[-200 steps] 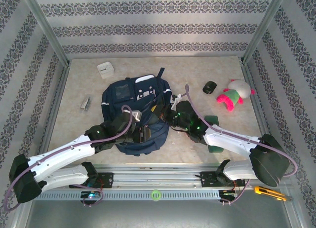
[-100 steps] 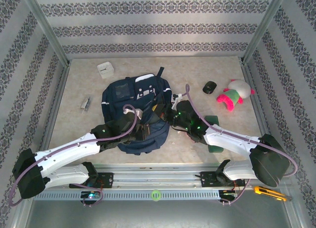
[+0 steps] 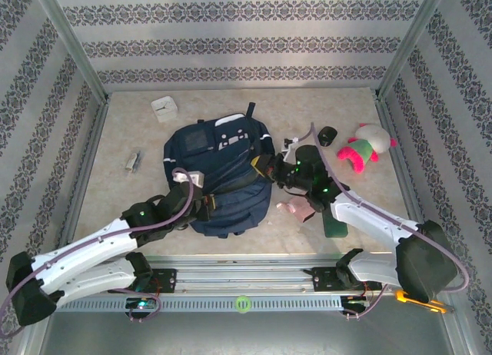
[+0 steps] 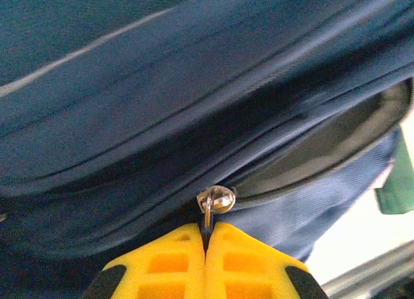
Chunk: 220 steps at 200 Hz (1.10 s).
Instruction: Pack the student bag
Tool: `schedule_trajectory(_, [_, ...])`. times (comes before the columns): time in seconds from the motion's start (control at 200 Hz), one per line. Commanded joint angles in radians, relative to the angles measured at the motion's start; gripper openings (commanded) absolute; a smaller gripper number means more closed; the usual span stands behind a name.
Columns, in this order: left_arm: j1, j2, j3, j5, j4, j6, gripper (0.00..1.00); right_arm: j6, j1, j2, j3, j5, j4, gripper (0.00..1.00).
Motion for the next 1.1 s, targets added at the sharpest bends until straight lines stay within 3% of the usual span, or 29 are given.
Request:
schedule_trajectory(0.0, [0.066,-0.068,-0.062,-0.116,-0.133,-0.01,0.0,-0.016,-0.075,-0.045,0.016,-0.154,0.053,0.0])
schedule_trajectory(0.205, [0.142,-0.138,-0.116,-0.065,-0.034,0.096,0.0,-0.078,-0.16,-0.002,0.03,-0.315,0.011,0.0])
schedule_trajectory(0.315, [0.149,-0.159,-0.128,0.021,0.085,0.189,0.0,-0.259,-0.19,-0.018,0.058,-0.317,-0.14,0.44])
schedule_trajectory(0.455, [0.152,-0.156,-0.101,0.107,0.16,0.276,0.0,-0.658,-0.191,-0.136,0.113,-0.15,-0.469,0.61])
schedule_trajectory(0.59, [0.153,-0.15,-0.071,0.158,0.181,0.336,0.0,-0.938,-0.128,-0.219,0.164,0.04,-0.608,0.69])
schedule_trajectory(0.72, [0.155,-0.148,-0.059,0.176,0.193,0.368,0.0,-1.196,0.054,-0.165,0.242,0.095,-0.599,0.7])
schedule_trajectory(0.894, [0.156,-0.14,-0.056,0.204,0.225,0.378,0.0,-1.466,0.211,0.038,0.333,0.004,-0.592,0.69])
schedule_trajectory(1.094, [0.158,-0.121,-0.039,0.241,0.251,0.387,0.0,-1.645,0.262,0.227,0.396,-0.133,-0.548,0.68])
